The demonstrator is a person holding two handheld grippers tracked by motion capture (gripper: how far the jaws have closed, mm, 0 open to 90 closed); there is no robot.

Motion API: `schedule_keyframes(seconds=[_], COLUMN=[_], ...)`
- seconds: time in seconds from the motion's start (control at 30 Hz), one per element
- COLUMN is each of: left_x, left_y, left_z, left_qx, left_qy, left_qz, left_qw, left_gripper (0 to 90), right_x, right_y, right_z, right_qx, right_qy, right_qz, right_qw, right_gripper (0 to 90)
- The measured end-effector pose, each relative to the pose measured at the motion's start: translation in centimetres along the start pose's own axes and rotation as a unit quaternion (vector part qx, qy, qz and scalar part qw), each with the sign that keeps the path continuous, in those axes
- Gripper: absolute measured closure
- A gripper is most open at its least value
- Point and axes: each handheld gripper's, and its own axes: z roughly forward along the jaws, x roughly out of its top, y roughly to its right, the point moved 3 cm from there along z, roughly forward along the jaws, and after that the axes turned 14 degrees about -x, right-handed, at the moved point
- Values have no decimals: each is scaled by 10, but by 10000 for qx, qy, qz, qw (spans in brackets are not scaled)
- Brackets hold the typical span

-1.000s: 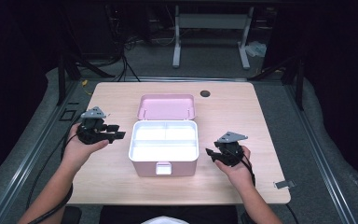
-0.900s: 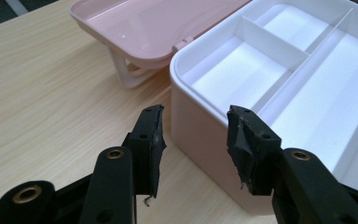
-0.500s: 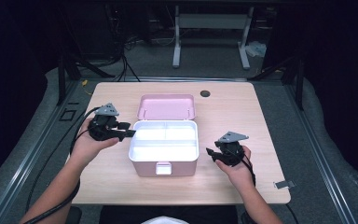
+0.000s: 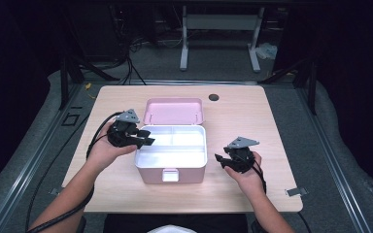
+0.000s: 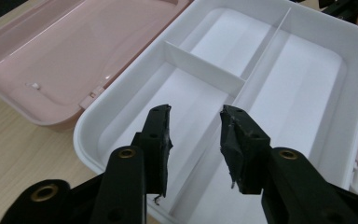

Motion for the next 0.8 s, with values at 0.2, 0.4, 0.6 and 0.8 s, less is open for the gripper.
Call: schedule_keyframes(seconds=[0.2, 0.4, 0.6, 0.8], left_x=[11, 25, 37, 47], left_y=[5, 13, 19, 22], left_z=[8, 15, 28, 36], left_qx=[29, -22, -87, -179], left_qy=[-508, -1172, -1852, -2247], left_qz=[328, 765, 1109, 1278], left_qw=[9982, 9902, 9764, 9659], left_gripper=[704, 730, 766, 767], right_x=[0, 0, 0, 0], right_y=[0, 0, 0, 1], right_z=[0, -1, -1, -1], right_qx=[-1, 23, 32, 38], right_qy=[5, 5, 7, 13], right_qz=[24, 20, 28, 33], right_qw=[10000, 10000, 10000, 10000], right_gripper=[513, 513, 512, 512])
